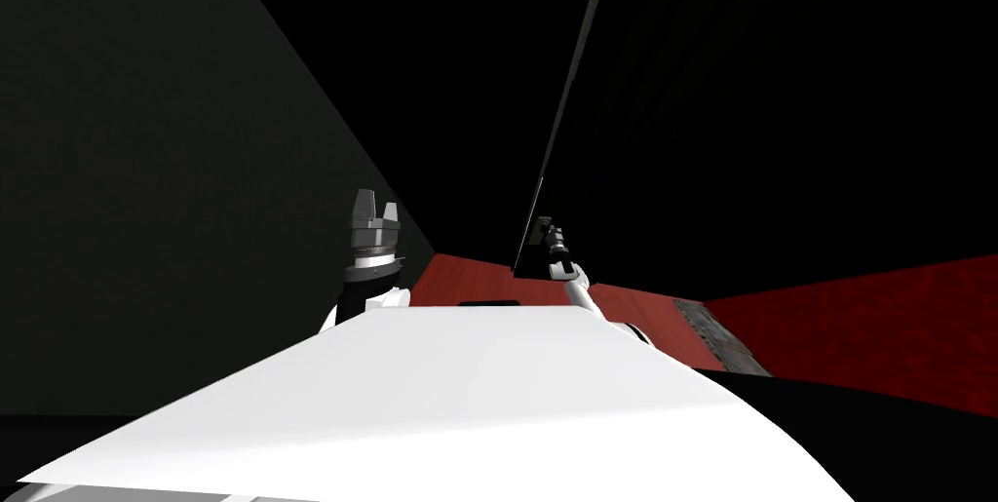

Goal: Pull the door open

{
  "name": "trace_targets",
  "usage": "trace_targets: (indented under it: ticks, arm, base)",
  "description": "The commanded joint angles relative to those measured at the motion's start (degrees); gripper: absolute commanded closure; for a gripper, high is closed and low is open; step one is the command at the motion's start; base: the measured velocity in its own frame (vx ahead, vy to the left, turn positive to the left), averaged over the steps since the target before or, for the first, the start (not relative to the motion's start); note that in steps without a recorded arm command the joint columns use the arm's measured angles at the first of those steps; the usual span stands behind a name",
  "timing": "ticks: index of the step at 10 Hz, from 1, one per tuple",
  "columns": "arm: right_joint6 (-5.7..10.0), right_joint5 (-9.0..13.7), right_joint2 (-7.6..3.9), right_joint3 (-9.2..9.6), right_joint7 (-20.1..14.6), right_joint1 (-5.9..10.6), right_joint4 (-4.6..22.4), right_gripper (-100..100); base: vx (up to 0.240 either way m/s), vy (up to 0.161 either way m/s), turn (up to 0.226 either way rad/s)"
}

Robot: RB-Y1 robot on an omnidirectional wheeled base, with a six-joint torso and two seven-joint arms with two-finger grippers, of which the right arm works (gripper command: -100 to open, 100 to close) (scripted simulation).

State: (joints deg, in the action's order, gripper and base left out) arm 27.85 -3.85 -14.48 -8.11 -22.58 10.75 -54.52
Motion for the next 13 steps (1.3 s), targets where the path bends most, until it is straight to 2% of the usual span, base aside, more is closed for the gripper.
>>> trace_targets:
  ticks: [1,2,4,5,6,7,13]
  arm:
    - [0.54,2.1,0.90,1.40,-2.9,1.14,0.7,100]
    - [0.54,2.1,0.90,1.40,-3.1,1.14,0.7,100]
    - [0.41,5.9,0.57,2.24,-6.9,2.22,2.1,100]
    - [0.41,5.9,0.57,2.24,-7.9,2.22,2.1,100]
    - [0.35,7.8,0.41,2.65,-9.7,2.74,2.8,100]
    - [-0.57,8.9,0.32,1.19,-10.6,1.58,2.3,-100]
    - [-1.64,15.2,1.60,0.07,-18.3,2.03,1.8,-100]
  base:
    - [-0.065,-0.037,0.051]
    - [-0.050,-0.029,0.059]
    - [-0.080,-0.038,0.126]
    - [-0.070,-0.051,0.070]
    - [-0.066,-0.040,0.058]
    - [-0.106,-0.058,0.097]
    - [-0.106,-0.017,0.097]
